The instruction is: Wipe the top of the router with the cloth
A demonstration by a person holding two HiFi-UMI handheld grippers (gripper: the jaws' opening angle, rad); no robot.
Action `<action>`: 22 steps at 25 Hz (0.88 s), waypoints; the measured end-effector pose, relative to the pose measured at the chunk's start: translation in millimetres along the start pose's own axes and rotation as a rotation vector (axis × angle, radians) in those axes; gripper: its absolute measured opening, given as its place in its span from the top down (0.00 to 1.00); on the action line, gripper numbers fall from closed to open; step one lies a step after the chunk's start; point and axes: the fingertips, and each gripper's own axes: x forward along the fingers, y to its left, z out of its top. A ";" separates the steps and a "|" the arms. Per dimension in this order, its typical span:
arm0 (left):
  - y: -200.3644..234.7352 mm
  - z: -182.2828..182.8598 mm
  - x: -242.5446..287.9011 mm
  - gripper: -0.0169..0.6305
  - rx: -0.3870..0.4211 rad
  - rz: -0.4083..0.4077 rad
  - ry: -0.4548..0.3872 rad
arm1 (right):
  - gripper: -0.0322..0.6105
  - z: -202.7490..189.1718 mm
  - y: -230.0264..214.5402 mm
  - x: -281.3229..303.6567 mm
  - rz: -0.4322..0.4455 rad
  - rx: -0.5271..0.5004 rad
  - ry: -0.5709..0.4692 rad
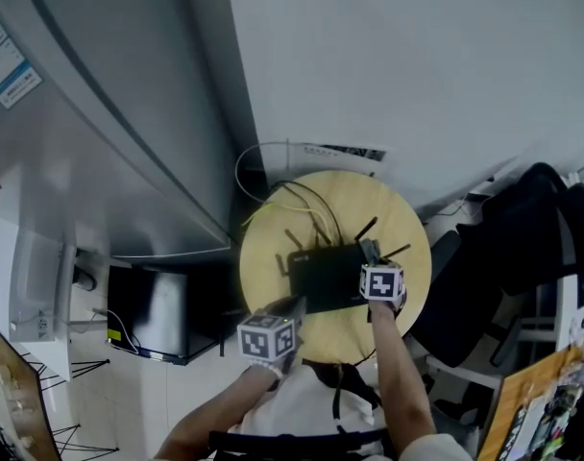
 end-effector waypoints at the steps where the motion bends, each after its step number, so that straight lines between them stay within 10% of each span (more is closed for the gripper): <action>1: 0.5 0.1 -0.2 0.98 0.000 0.001 -0.001 | 0.89 -0.1 -3.9 -2.2 -0.024 -0.013 -0.005; 6: 2.0 2.0 -0.7 0.98 -0.003 -0.003 -0.010 | 0.89 -7.7 -10.8 -9.9 -0.063 -0.004 -0.022; 22: 18.5 -3.0 -26.5 0.98 -0.011 0.017 -0.026 | 0.89 -38.0 146.8 -29.7 0.342 -0.036 0.055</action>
